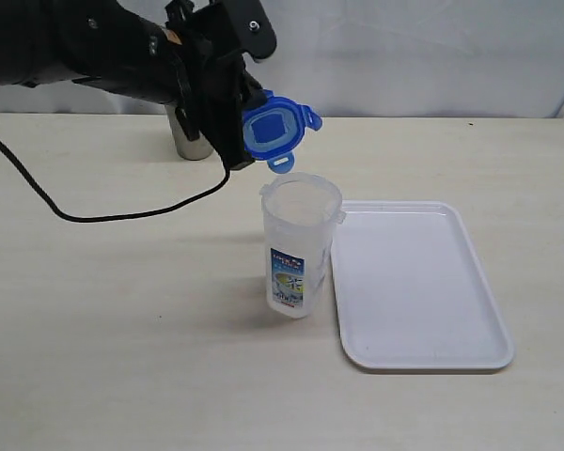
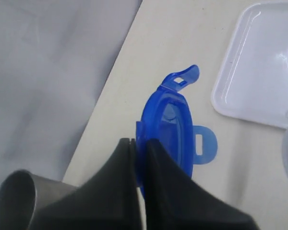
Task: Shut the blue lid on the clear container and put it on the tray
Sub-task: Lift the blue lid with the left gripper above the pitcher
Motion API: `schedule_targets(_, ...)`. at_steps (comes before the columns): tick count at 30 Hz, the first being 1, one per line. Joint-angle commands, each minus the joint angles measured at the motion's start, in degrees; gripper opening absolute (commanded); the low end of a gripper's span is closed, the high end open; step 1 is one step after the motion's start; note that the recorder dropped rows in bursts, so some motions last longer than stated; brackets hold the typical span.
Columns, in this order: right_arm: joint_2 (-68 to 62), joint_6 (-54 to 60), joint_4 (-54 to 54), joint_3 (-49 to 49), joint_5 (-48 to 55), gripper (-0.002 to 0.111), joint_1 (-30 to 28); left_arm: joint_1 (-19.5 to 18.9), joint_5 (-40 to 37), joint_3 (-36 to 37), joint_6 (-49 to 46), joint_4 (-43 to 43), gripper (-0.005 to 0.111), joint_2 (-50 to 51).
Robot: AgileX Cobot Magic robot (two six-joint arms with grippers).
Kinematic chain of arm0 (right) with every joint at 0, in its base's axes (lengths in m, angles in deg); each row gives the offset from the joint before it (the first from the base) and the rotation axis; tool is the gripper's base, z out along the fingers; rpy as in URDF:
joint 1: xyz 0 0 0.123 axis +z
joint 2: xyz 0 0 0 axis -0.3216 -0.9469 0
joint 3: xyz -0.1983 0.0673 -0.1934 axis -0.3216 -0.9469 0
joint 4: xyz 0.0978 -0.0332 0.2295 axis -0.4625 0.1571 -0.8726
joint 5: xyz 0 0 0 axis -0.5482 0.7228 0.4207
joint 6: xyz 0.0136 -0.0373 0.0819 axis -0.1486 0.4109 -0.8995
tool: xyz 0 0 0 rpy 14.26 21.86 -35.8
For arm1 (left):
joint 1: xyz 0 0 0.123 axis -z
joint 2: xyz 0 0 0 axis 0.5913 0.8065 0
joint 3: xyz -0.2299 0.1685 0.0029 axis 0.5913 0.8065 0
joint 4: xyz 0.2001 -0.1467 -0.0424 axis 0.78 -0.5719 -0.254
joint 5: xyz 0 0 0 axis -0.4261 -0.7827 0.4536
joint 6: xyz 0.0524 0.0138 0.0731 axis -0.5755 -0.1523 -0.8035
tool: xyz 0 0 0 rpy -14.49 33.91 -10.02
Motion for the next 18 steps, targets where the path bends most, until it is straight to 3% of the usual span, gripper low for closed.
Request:
schedule_targets(1, 0.2, 0.0, 0.1, -0.1, -0.2, 0.004, 0.1, 2.5, 3.8, -0.1, -1.3, 4.6, 0.000, -0.6)
schedule_targets(8, 0.2, 0.0, 0.1, -0.1, -0.2, 0.004, 0.1, 5.5, 5.7, -0.1, -1.3, 9.8, 0.000, -0.6)
schedule_targets(18, 0.2, 0.0, 0.1, -0.1, -0.2, 0.004, 0.1, 5.7, 4.4, 1.5, -1.3, 9.7, 0.000, -4.7)
